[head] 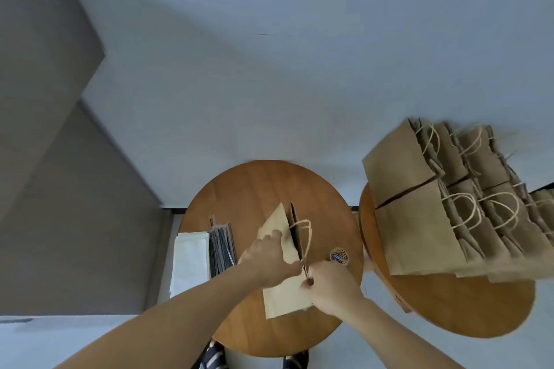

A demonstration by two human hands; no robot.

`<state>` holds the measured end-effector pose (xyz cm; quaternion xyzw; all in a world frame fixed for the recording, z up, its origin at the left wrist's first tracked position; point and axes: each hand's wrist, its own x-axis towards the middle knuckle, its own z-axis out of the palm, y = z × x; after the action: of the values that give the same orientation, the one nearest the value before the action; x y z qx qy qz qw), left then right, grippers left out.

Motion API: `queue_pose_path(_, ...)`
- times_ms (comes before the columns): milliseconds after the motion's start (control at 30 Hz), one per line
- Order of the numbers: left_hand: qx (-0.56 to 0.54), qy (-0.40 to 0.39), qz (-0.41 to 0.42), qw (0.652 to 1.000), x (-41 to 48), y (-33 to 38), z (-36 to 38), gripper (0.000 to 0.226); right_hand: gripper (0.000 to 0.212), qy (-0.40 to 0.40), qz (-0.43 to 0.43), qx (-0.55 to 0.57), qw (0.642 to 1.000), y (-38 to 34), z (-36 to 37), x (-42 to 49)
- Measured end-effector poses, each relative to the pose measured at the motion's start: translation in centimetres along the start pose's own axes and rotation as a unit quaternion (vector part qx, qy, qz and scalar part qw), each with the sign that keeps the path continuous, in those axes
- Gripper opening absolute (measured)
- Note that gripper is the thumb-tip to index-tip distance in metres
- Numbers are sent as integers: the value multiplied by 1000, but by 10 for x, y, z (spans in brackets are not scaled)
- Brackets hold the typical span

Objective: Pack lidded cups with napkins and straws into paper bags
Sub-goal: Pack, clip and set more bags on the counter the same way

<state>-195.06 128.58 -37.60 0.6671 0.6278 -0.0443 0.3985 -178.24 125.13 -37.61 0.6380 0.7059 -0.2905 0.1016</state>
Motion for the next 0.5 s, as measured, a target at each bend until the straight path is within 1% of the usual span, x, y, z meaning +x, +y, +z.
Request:
queue_pose_path(100, 46, 37, 30, 998, -6, 6, 10, 91, 40, -21, -28, 29, 999, 12, 8, -1)
queue_pose_path(167, 94, 49, 59, 993, -8, 9, 10, 86, 44, -13, -39, 70, 997, 20, 7, 3)
queue_pose_path(233, 116, 66, 71, 989, -9, 13, 10, 79, 52, -10, -45, 94, 994, 27, 3, 9)
queue_pose_path(300, 98, 86, 53, 990, -11, 14, 9, 76, 55, -14, -48, 117, 992, 32, 0, 16)
queue_pose_path(367, 69, 89, 18, 994, -13, 13, 11, 68, 53, -14, -49, 146, 988, 35, 1, 21)
queue_pose_path(433, 23, 95, -17, 995, -15, 12, 17, 53, 47, -19, -49, 180, 982, 35, 3, 25)
queue_pose_path(500, -37, 113, -64, 991, -16, 12, 23, 40, 34, -14, -44, 207, 977, 36, 7, 28)
